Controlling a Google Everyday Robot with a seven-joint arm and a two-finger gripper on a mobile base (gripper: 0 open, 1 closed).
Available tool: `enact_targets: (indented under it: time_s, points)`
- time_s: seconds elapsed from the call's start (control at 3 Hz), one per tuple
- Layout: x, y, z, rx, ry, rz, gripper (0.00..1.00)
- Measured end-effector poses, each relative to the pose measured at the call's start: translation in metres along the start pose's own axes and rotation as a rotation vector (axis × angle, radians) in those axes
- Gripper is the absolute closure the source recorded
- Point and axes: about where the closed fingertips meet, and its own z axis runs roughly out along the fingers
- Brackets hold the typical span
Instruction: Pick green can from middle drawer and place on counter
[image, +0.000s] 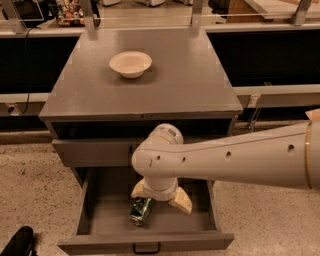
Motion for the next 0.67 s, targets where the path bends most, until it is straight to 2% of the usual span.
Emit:
enact_targets:
  time_s: [0.33,0.67]
  points:
    - [0.017,-0.019,0.040,0.074,0.023,-0.043,0.00]
    - [0.032,-0.036,0.082,0.103,0.050,-0.074,0.00]
